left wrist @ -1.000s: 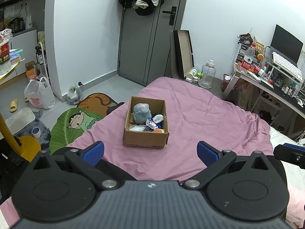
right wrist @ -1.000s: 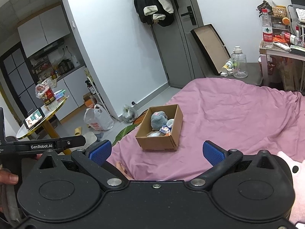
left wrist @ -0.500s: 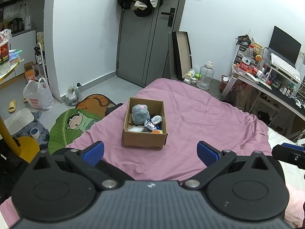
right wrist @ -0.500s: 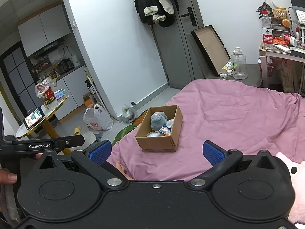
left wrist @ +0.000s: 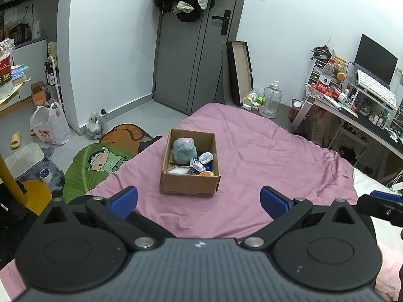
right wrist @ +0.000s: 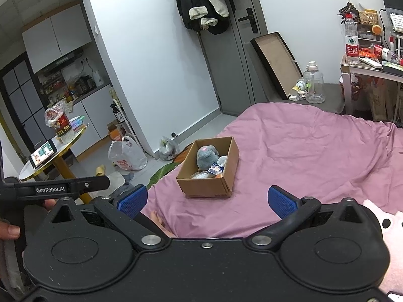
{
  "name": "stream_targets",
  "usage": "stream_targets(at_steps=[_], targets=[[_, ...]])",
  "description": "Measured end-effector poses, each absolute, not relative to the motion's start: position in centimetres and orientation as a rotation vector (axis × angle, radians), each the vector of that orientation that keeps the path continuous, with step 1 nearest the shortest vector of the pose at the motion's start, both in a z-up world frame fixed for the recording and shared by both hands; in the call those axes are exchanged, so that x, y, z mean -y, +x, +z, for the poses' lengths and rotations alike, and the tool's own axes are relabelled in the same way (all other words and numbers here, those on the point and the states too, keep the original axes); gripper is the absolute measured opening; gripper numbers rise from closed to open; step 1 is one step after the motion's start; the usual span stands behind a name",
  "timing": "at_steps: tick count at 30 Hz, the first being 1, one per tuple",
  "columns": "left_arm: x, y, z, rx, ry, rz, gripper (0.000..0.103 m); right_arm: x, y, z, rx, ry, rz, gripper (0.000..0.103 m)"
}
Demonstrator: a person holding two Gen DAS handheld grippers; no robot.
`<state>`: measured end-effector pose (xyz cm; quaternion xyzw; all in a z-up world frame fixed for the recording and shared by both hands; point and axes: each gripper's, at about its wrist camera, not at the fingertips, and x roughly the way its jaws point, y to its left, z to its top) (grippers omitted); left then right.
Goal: Organize soft objects
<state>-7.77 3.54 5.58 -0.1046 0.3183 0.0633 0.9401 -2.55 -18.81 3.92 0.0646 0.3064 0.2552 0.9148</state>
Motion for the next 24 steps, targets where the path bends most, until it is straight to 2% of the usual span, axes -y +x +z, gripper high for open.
stream_targets(at_steps=[24], targets=[[-2.8,-7.5,4.7,-0.643,-0.144,0.122,0.103,18.6,-2.2,2.2,-0.651,0.084,0.466,0.103]])
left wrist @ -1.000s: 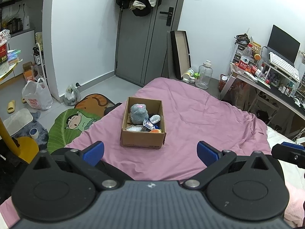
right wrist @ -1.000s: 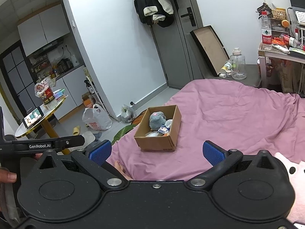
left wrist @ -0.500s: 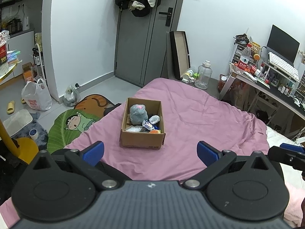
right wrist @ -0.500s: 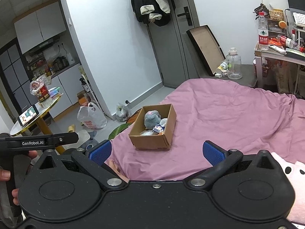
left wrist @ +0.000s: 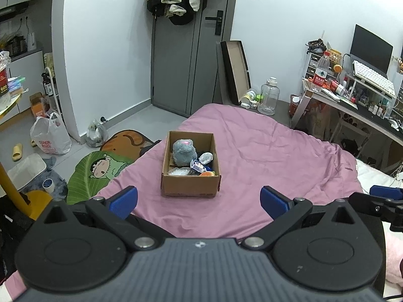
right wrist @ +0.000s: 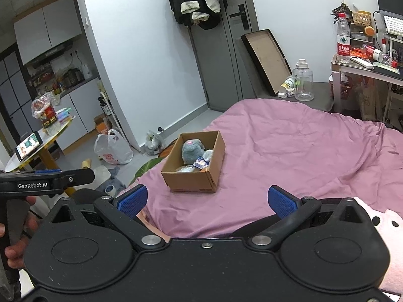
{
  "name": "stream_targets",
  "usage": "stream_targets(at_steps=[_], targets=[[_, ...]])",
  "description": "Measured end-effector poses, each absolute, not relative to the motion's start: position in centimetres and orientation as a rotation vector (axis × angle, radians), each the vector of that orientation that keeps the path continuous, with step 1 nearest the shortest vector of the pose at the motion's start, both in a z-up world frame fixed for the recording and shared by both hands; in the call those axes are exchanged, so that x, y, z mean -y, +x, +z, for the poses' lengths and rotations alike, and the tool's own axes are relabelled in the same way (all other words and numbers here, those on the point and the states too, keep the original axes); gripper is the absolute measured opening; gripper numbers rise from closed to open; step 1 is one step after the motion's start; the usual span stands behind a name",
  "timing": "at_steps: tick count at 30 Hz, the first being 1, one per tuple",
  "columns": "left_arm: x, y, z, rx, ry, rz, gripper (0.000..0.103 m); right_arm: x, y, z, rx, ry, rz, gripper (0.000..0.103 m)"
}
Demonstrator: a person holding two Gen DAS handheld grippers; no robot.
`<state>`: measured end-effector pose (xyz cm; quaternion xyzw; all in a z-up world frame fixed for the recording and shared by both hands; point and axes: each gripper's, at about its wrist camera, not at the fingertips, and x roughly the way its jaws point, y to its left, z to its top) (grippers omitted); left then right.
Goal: Organize soft objects
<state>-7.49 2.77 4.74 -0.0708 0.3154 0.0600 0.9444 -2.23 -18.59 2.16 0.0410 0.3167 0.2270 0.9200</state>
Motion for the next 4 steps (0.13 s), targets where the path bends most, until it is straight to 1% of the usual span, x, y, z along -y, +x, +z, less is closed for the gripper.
stream_targets(at_steps=[4], targets=[[-2.83,-7.21,4.48,-0.642,-0.127,0.117,0.103,18.19,-1.86,1.83,-0.657,0.063,0.445,0.103]])
